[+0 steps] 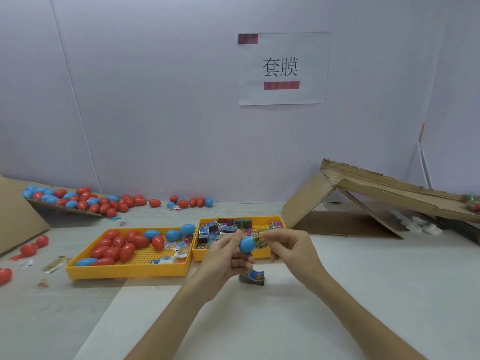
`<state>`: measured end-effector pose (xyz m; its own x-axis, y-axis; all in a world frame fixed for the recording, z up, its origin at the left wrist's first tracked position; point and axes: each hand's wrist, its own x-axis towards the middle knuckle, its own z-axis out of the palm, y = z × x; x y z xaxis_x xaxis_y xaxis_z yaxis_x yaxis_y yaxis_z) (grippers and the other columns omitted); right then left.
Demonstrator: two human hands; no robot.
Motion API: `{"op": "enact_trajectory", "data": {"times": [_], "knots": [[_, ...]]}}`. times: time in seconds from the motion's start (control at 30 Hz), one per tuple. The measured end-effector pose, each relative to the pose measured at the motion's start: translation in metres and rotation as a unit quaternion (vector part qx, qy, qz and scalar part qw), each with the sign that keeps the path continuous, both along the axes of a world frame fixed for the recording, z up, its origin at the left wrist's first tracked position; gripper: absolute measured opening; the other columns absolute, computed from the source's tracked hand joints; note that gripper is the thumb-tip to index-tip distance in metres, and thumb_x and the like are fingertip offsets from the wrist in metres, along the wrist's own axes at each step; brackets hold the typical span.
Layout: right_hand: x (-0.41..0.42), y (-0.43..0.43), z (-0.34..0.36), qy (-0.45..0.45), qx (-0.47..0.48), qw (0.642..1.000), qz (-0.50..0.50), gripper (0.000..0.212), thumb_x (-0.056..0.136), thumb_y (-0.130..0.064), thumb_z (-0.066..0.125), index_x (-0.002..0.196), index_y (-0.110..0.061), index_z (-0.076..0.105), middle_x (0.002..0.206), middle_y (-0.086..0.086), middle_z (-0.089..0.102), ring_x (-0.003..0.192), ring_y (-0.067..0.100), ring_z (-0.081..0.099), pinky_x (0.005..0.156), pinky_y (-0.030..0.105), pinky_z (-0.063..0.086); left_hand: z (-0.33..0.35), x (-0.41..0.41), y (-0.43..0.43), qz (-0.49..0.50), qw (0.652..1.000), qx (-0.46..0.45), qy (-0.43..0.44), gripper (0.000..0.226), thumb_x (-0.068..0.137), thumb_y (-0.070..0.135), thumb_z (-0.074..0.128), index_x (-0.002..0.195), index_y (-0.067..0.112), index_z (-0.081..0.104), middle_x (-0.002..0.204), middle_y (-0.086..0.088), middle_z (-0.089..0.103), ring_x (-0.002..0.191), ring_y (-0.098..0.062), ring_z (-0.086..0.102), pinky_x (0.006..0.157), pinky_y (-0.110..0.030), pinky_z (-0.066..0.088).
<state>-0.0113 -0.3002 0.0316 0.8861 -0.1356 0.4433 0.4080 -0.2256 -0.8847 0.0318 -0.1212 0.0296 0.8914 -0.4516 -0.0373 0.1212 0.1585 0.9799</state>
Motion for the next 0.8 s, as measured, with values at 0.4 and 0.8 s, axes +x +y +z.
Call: {"op": "enact_trajectory", "data": {"times": [0.4, 0.8], "knots": [[0.0001, -0.0012, 0.0020, -0.024, 0.024, 0.999, -0.007, 0.041, 0.085, 0.007, 0.072, 0.074, -0.032, 0.079, 0.072, -0.001, 0.074, 0.064, 0.007, 0.067, 0.059, 0.018, 0.052, -0.0001, -0.0008, 0.0002, -0.025, 1.000, -0.001, 0.001, 0.054, 0.089, 0.051, 0.058, 0.116, 0.004, 0.060, 0.081, -0.016, 0.072, 0.066, -0.020, 0.068, 0.064, -0.027, 0.058], [-0.0010, -0.0003, 0.0008, -0.014, 0.042, 0.999, 0.015, 0.017, 0.090, 0.002, 0.069, 0.087, -0.014, 0.074, 0.071, 0.001, 0.074, 0.058, 0.014, 0.066, 0.058, 0.021, 0.053, 0.0013, -0.0004, 0.0003, -0.030, 0.999, -0.021, 0.014, 0.057, 0.087, 0.051, 0.060, 0.119, 0.004, 0.059, 0.085, -0.017, 0.073, 0.069, -0.020, 0.070, 0.066, -0.028, 0.058]]}}
